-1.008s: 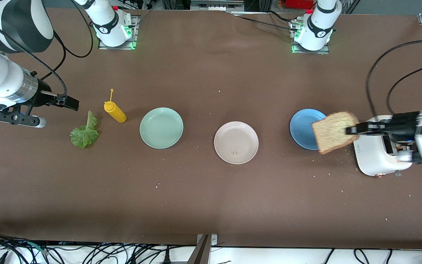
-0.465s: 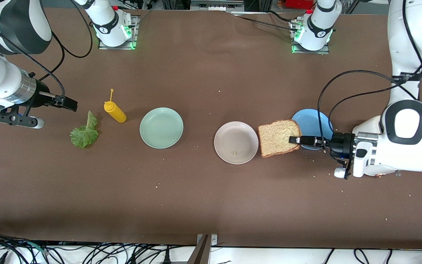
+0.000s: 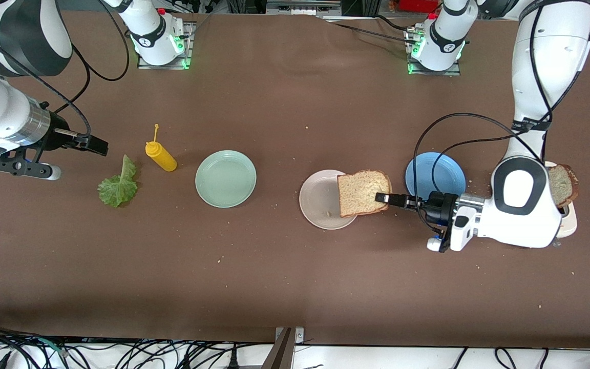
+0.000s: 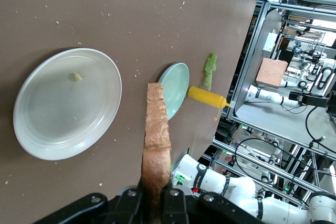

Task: Make sandwich in beige plate with both arms
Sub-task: 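Lower the toast onto the beige plate and open the left gripper, then raise the left gripper toward the toaster while the right gripper reaches the mustard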

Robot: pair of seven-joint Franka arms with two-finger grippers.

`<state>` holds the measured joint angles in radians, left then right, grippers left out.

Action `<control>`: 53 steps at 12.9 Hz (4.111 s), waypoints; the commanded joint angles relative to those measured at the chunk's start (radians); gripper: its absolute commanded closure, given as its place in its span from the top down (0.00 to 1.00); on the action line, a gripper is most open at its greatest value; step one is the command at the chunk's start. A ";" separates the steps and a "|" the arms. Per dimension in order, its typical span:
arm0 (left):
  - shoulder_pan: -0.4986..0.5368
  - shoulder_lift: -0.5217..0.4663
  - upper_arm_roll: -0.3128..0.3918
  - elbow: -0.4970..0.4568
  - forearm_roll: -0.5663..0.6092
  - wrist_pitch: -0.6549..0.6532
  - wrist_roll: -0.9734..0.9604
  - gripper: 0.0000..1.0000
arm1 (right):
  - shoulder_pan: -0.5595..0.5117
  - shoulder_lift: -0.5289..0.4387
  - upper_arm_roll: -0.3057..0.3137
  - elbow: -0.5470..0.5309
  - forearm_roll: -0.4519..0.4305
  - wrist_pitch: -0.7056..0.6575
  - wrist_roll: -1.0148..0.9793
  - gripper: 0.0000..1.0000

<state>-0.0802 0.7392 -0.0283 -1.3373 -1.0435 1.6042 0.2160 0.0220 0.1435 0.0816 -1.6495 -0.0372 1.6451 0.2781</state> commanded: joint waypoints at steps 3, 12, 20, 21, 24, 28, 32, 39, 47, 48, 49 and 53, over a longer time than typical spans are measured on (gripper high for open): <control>-0.101 -0.007 0.010 -0.161 -0.062 0.207 0.161 0.00 | 0.004 -0.009 -0.006 -0.010 -0.006 0.007 -0.010 1.00; -0.171 0.029 0.010 -0.240 -0.125 0.318 0.261 0.00 | 0.003 -0.009 -0.006 -0.010 -0.006 0.007 -0.010 1.00; -0.167 0.063 0.021 -0.253 -0.105 0.370 0.430 1.00 | 0.003 -0.007 -0.006 -0.010 -0.006 0.007 -0.010 1.00; -0.164 0.063 0.028 -0.253 -0.090 0.370 0.430 1.00 | 0.003 -0.007 -0.006 -0.010 -0.006 0.007 -0.010 1.00; -0.129 0.051 0.045 -0.252 -0.029 0.365 0.425 1.00 | 0.004 -0.007 -0.008 -0.012 -0.006 0.007 -0.010 1.00; -0.024 -0.013 0.050 -0.241 0.092 0.358 0.393 1.00 | 0.003 -0.007 -0.008 -0.010 -0.006 0.009 -0.013 1.00; 0.037 -0.096 0.128 -0.202 0.284 0.359 0.381 1.00 | -0.005 0.008 -0.058 -0.004 0.008 0.028 -0.248 1.00; 0.037 -0.228 0.205 -0.172 0.705 0.336 0.175 1.00 | -0.020 0.042 -0.170 -0.009 0.172 0.039 -0.763 1.00; 0.008 -0.378 0.186 -0.169 0.985 0.183 -0.026 1.00 | -0.025 0.067 -0.307 -0.150 0.515 0.032 -1.413 1.00; 0.007 -0.395 0.186 -0.169 0.997 0.181 -0.064 1.00 | -0.025 0.067 -0.322 -0.173 0.552 0.032 -1.478 1.00; -0.007 -0.405 0.186 -0.169 1.013 0.175 -0.104 1.00 | -0.025 0.067 -0.335 -0.205 0.583 0.039 -1.555 1.00; -0.021 -0.429 0.185 -0.143 1.057 0.119 -0.122 1.00 | -0.025 0.099 -0.396 -0.320 0.729 0.039 -1.815 1.00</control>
<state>-0.0962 0.3302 0.1571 -1.4925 -0.0260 1.7642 0.1143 -0.0019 0.2366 -0.2913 -1.9162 0.6299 1.6780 -1.4292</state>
